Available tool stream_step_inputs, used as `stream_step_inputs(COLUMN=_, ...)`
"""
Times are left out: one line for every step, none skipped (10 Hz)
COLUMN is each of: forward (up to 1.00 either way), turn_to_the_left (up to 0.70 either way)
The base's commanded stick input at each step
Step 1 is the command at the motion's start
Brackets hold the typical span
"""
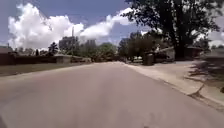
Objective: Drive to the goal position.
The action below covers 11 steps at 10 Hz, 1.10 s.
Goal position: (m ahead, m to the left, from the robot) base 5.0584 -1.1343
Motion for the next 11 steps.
stream_step_inputs(forward=0.7, turn_to_the_left=-0.08)
stream_step_inputs(forward=0.7, turn_to_the_left=-0.28)
stream_step_inputs(forward=0.7, turn_to_the_left=-0.35)
stream_step_inputs(forward=0.7, turn_to_the_left=-0.18)
stream_step_inputs(forward=0.7, turn_to_the_left=0.0)
stream_step_inputs(forward=0.7, turn_to_the_left=0.0)
stream_step_inputs(forward=0.7, turn_to_the_left=0.0)
stream_step_inputs(forward=0.7, turn_to_the_left=0.0)
stream_step_inputs(forward=0.7, turn_to_the_left=0.0)
stream_step_inputs(forward=0.7, turn_to_the_left=0.0)
stream_step_inputs(forward=0.7, turn_to_the_left=0.0)
